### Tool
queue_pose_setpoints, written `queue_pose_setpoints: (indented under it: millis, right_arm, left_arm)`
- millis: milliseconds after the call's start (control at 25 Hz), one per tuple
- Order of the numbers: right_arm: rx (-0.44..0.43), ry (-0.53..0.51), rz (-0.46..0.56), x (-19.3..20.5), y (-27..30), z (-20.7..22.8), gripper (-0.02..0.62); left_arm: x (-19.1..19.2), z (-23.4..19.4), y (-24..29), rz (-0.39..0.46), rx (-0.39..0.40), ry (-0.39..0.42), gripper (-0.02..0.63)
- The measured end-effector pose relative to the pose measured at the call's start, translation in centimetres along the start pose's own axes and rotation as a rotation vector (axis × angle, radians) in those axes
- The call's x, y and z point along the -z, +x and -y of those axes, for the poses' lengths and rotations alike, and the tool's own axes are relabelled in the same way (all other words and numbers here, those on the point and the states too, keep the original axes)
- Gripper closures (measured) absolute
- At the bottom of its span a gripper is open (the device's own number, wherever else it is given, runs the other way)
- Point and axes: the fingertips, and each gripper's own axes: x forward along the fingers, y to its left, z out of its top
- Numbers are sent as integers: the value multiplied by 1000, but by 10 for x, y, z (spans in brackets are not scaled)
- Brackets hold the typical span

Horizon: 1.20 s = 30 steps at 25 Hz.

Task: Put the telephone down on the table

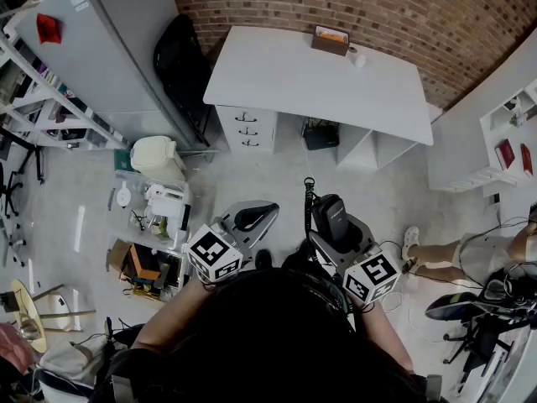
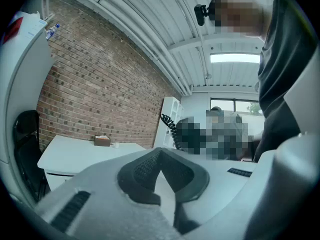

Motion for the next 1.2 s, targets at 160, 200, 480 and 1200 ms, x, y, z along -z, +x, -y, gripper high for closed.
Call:
queue_pose_setpoints:
  millis: [160,200,480,1200]
  right_arm:
    - [4,1,0,0,0,0,321]
    - [4,1,0,0,0,1,321]
    - [-9,-1,-3,1,1,14,321]
    - [-163,-69,-32,-35,16,149,321]
  left_arm:
    - [1,2,-1,-4,2,4,600]
    - [1,2,0,-4,1,4,600]
    - [4,0,11,-14,-9,-1,600]
    - [-11,-36,124,17,-174,-5,600]
